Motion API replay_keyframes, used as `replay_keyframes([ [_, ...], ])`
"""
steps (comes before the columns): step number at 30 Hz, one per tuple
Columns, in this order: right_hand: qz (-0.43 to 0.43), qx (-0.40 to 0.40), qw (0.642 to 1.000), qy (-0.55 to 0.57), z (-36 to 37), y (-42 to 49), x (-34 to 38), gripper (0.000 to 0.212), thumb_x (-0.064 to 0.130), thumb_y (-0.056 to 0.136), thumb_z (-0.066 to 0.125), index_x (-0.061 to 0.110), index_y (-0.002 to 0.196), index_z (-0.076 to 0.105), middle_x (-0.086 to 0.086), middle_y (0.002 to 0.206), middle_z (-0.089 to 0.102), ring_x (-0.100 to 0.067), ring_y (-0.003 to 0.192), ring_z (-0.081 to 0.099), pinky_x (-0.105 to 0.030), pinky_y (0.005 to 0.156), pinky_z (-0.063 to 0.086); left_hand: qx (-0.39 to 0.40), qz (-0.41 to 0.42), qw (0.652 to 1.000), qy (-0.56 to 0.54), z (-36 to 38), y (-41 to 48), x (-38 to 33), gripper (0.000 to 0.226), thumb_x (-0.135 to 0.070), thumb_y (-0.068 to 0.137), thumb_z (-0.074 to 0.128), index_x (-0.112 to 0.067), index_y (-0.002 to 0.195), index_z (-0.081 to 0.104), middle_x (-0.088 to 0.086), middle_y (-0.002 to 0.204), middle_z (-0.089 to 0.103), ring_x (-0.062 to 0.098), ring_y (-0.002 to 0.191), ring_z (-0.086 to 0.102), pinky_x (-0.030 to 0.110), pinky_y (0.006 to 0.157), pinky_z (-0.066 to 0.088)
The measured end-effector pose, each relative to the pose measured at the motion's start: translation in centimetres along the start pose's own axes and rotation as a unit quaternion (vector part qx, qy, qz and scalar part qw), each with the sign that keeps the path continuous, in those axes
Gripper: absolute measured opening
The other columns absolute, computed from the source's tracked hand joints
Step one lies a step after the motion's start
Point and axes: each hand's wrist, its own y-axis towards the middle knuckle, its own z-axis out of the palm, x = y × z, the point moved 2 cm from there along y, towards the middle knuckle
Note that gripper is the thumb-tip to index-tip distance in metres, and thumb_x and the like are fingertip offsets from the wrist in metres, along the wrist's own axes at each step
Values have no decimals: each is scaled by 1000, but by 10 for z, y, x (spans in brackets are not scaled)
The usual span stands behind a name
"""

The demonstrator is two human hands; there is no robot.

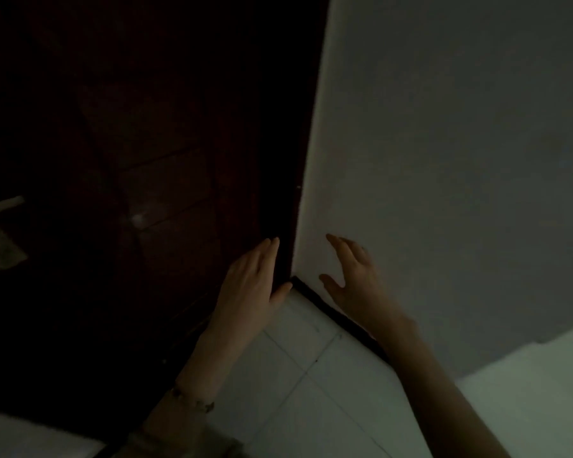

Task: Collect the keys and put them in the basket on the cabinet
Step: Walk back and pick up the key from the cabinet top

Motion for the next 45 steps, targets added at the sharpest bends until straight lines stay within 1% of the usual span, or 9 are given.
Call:
replay_keyframes([
  [7,176,-51,975,-126,-45,-57,-72,66,26,86,59,10,140,25,-18,143,38,-33,131,35,-43,108,31,64,185,980,25,53,64,-91,72,-27,79,71,3,134,37,24,133,50,36,122,47,51,104,35],
  [12,322,-95,929,-156,-68,-97,-103,68,30,87,56,15,142,18,-13,148,32,-28,135,29,-40,111,28,105,320,942,15,98,90,-150,69,-34,84,63,0,136,33,21,136,47,34,124,45,48,104,33],
  [18,470,-144,847,-202,-79,-153,-110,67,30,87,56,12,141,21,-17,146,35,-31,133,32,-40,110,28,167,471,866,-14,145,88,-213,68,-43,91,45,-6,142,19,16,148,31,30,135,29,45,112,21],
  [22,565,-178,778,-209,-80,-201,-98,65,29,88,55,12,141,20,-17,146,33,-31,134,30,-40,110,27,199,566,798,-57,158,60,-260,68,-39,89,52,-5,141,23,18,147,34,31,134,31,45,111,21],
  [27,679,-218,672,-201,-82,-269,-73,66,27,87,56,12,141,21,-17,147,33,-30,134,30,-40,111,26,235,655,710,-113,165,8,-315,69,-33,84,63,-2,137,32,21,141,41,35,130,37,50,108,27],
  [31,742,-245,590,-200,-88,-322,-60,67,26,87,57,12,141,22,-17,146,34,-30,134,31,-39,112,25,247,714,639,-143,171,-38,-361,69,-31,79,70,1,133,40,24,133,49,37,123,46,52,103,33],
  [35,778,-271,528,-205,-101,-373,-57,67,26,86,58,11,141,23,-18,145,37,-30,133,33,-38,111,27,256,754,579,-173,177,-84,-413,71,-29,74,75,2,129,44,25,129,53,38,118,50,51,100,38],
  [39,795,-288,488,-215,-124,-430,-62,67,25,85,60,10,141,24,-19,144,38,-30,132,34,-39,110,28,254,781,538,-189,182,-129,-475,70,-29,77,73,1,132,41,25,133,49,37,122,47,51,103,34],
  [45,814,-288,454,-220,-166,-519,-69,66,27,87,57,11,141,23,-18,144,37,-30,133,34,-39,111,27,266,799,502,-200,190,-196,-567,69,-32,86,62,-3,139,29,21,144,37,34,133,34,46,110,22],
])
